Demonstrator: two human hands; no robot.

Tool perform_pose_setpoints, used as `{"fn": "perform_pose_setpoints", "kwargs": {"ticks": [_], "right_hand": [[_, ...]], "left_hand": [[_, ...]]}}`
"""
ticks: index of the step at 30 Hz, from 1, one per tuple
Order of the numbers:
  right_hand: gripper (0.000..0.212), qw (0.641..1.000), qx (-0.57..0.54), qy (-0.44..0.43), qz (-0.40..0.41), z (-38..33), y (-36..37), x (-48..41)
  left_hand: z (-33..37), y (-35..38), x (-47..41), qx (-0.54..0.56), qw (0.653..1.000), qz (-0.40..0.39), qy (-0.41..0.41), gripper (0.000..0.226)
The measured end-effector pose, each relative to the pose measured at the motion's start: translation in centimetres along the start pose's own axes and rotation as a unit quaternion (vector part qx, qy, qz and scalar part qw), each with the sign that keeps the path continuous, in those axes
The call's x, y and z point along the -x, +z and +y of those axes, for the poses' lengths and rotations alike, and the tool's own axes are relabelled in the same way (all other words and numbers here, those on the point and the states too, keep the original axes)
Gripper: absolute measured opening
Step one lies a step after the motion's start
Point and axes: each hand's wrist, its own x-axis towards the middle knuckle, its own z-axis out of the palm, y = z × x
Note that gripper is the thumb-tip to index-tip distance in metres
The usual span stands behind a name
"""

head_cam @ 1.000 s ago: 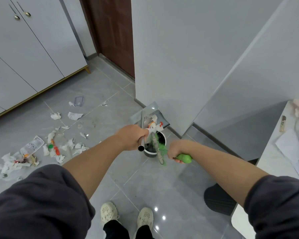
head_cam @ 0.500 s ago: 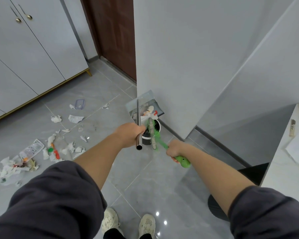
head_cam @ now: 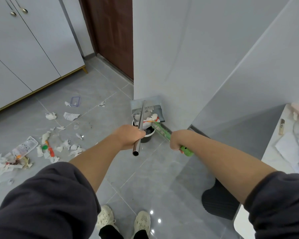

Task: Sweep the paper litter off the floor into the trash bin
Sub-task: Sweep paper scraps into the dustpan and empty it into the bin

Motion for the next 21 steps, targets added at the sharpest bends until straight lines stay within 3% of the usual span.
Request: {"fn": "perform_pose_setpoints", "kwargs": {"ticks": [15, 21], "right_hand": [[0.042, 0.998, 0.056, -0.011, -0.036, -1.1, 1.5, 0.2], [0.038, 0.998, 0.061, -0.008, -0.022, -0.9, 0.7, 0.5]], "left_hand": [[0.9, 1.9, 1.9, 0.014, 1.0, -0.012, 0.018, 0.015], [-0.3, 1.5, 1.3, -0.016, 0.999, 0.021, 0.025, 0.021]]}}
